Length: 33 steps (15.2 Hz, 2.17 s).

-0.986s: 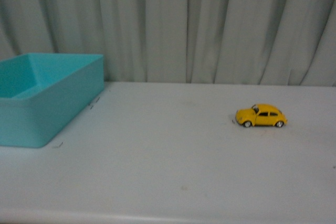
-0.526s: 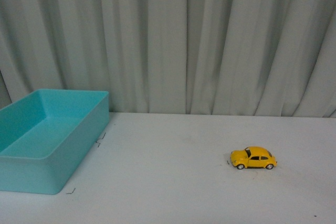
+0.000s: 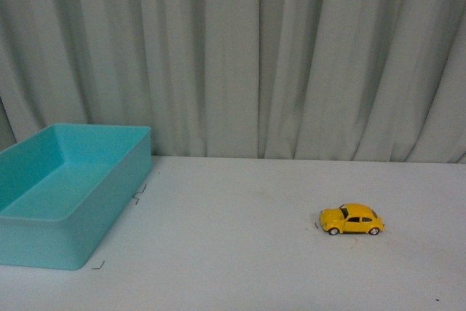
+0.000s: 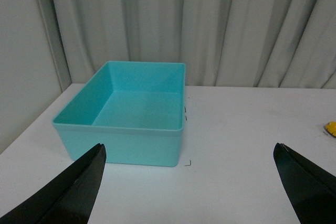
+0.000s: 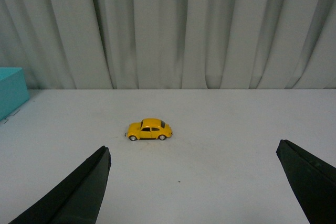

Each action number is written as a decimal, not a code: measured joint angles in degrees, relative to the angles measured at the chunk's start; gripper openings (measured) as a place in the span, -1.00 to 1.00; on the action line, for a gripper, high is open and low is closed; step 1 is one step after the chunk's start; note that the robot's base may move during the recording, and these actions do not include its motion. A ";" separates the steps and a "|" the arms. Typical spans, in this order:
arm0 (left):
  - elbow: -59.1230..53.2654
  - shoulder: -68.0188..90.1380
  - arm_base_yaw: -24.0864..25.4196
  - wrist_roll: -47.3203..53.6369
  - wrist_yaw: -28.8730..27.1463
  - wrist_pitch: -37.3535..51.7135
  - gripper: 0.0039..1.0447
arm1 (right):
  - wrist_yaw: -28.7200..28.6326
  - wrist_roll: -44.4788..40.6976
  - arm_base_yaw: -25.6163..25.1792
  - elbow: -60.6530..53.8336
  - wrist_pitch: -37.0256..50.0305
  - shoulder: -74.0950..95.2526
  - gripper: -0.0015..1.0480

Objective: Wind up and store yellow beetle toy

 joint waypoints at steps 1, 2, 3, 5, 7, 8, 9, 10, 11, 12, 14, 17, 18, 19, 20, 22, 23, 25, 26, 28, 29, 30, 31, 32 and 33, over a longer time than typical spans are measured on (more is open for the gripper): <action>0.00 0.00 0.00 0.00 0.00 0.00 0.88 | 0.00 0.00 0.00 0.00 0.00 0.00 0.87; 0.00 0.00 0.00 0.00 0.00 -0.02 0.88 | 0.00 0.00 0.00 0.00 0.00 0.00 0.87; 0.00 0.00 0.00 0.00 0.00 0.02 0.88 | 0.00 0.00 0.00 0.00 0.02 0.00 0.87; 0.00 0.00 0.00 0.00 0.00 0.00 0.88 | 0.00 0.00 0.00 0.00 0.02 0.00 0.87; 0.00 0.00 0.00 0.00 0.00 0.00 0.88 | 0.00 0.00 0.00 0.00 0.02 0.00 0.87; 0.00 0.00 0.00 0.00 0.00 0.00 0.88 | 0.00 0.00 0.00 0.00 0.02 0.00 0.87; 0.00 0.00 0.00 0.00 0.00 -0.02 0.88 | 0.00 0.00 0.00 0.00 -0.02 0.00 0.87; 0.00 0.00 0.00 0.00 0.00 0.00 0.88 | 0.00 0.00 0.00 0.00 0.02 0.00 0.87; 0.00 0.00 0.00 0.00 0.00 0.00 0.88 | 0.00 0.00 0.00 0.00 0.00 0.00 0.87; 0.00 0.00 0.00 0.00 0.00 -0.20 0.88 | 0.00 0.00 0.00 0.00 -0.17 0.07 0.87; 0.00 0.00 0.00 0.00 0.00 0.02 0.88 | 0.00 0.00 0.00 0.00 -0.04 0.00 0.87; 0.00 0.00 0.00 0.00 0.00 -0.02 0.88 | 0.00 0.00 0.00 0.00 0.00 0.00 0.87; 0.00 0.00 0.00 0.00 0.00 -0.02 0.88 | 0.00 0.00 0.00 0.00 0.00 0.00 0.87; 0.00 0.00 0.00 0.00 0.00 -0.02 0.88 | 0.00 0.00 0.00 0.00 0.00 0.00 0.87; 0.00 0.00 0.00 0.00 0.00 -0.02 0.88 | 0.00 0.00 0.00 0.00 0.00 0.00 0.87; 0.00 0.00 0.00 0.00 0.00 -0.02 0.88 | 0.00 0.00 0.00 0.00 0.00 0.00 0.87; 0.00 0.00 0.00 0.00 0.00 -0.02 0.88 | 0.00 0.00 0.00 0.00 0.00 0.00 0.87; 0.00 0.00 0.00 0.00 0.00 -0.02 0.88 | 0.00 0.00 0.00 0.00 0.00 0.00 0.87; 0.00 0.00 0.00 0.00 0.00 -0.02 0.88 | 0.00 0.00 0.00 0.00 0.00 0.00 0.87; 0.00 0.00 0.00 0.00 -0.02 -0.04 0.88 | -5.53 3.74 -2.89 1.20 -4.35 2.14 0.87; 0.00 0.00 0.00 0.00 -0.02 0.00 0.88 | -12.02 8.55 -9.92 1.27 1.22 8.63 0.87; 0.00 0.00 0.00 0.00 0.00 0.00 0.88 | -19.45 11.13 -19.85 1.84 10.78 18.03 0.87; 0.00 0.00 0.00 0.00 -0.02 -0.02 0.88 | -24.06 11.32 -26.40 3.23 19.37 26.60 0.87; 0.00 0.00 0.00 0.02 0.11 0.00 0.88 | -27.36 11.50 -32.13 5.70 28.00 35.93 0.87; 0.00 0.00 0.00 0.00 -0.13 0.00 0.88 | -29.09 11.43 -35.93 8.44 34.56 43.32 0.87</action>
